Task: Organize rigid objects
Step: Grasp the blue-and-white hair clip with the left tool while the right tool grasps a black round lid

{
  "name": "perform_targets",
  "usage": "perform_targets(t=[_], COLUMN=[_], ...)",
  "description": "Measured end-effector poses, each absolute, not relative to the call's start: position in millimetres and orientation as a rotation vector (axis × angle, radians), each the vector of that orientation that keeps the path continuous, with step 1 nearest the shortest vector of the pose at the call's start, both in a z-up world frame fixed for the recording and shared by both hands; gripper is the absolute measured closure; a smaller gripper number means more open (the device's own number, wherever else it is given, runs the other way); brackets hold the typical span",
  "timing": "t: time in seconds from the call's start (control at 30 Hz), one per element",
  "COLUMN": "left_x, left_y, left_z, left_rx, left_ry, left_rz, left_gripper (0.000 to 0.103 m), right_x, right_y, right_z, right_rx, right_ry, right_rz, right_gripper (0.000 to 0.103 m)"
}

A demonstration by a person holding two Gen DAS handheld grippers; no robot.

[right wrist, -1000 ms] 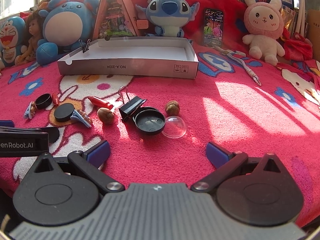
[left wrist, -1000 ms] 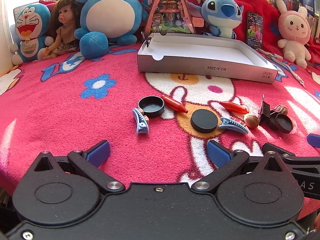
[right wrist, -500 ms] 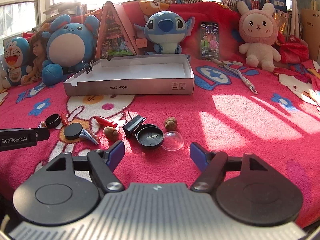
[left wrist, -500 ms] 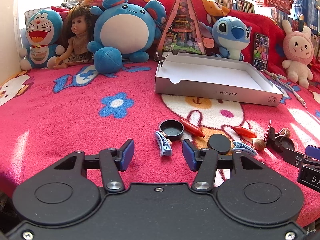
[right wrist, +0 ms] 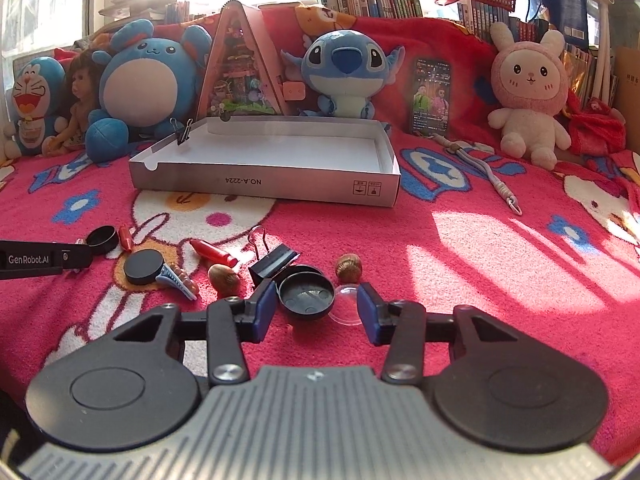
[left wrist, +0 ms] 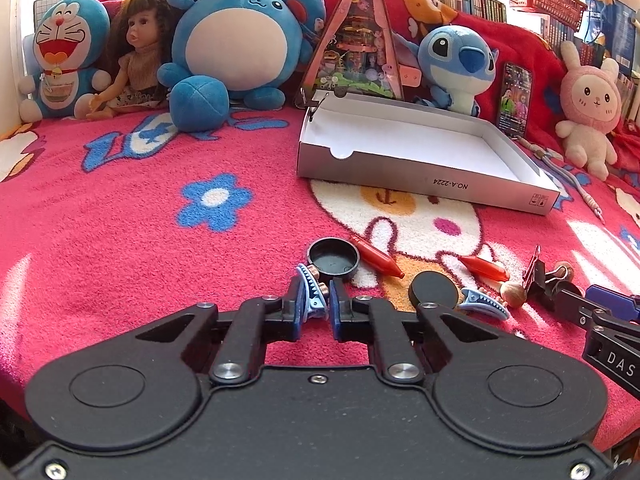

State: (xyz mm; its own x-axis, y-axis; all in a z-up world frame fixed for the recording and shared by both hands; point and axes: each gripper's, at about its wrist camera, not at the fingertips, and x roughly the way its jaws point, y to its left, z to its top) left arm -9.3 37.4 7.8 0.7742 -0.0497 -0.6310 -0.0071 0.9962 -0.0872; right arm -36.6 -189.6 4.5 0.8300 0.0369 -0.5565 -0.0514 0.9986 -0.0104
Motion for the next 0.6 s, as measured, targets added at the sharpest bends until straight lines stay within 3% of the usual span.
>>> perform_targets(t=[0.07, 0.6], left_x=[-10.8, 7.8], left_y=[37.8, 40.3], left_z=[8.6, 44.2], left_rx=[-0.087, -0.127], left_ry=[0.682, 0.648], left_rz=[-0.029, -0.160], left_gripper=[0.090, 0.090], right_x=[-35.9, -24.0], right_y=[-187.2, -203.2], right_z=[4.4, 30.5], right_rx=[-0.041, 0.035], right_ry=[0.593, 0.564], right_rz=[0.050, 0.066], right_gripper=[0.067, 0.067])
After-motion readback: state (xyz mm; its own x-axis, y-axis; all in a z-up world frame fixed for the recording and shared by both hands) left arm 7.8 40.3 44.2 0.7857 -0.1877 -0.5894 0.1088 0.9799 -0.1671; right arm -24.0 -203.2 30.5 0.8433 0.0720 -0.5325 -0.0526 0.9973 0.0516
